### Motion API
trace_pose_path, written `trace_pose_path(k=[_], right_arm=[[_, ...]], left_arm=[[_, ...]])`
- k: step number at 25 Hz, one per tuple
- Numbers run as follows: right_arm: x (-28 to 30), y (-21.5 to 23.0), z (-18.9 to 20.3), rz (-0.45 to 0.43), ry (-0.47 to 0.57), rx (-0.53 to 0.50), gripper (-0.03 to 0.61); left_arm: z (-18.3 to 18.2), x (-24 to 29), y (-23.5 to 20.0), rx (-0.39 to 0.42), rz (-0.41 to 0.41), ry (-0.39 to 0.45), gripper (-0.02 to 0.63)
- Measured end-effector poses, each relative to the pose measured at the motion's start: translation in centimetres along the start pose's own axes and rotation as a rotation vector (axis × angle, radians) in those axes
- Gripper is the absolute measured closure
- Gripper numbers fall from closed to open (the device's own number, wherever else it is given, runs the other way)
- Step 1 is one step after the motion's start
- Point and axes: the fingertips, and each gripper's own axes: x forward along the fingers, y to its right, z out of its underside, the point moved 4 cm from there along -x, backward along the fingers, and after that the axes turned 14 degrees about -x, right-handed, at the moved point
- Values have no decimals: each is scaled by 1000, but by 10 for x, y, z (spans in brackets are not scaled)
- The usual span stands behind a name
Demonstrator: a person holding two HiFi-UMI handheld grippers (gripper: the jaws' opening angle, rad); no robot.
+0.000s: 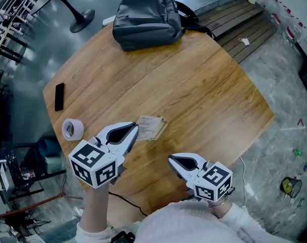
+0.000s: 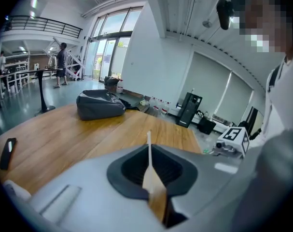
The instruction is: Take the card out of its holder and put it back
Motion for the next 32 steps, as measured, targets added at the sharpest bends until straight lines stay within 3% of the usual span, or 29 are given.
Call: trace_pose_path(k=[32], right_arm=[[-4,6,1,1,24,21,578]], left_arm=[[-1,14,15,136,-78,-136,594]])
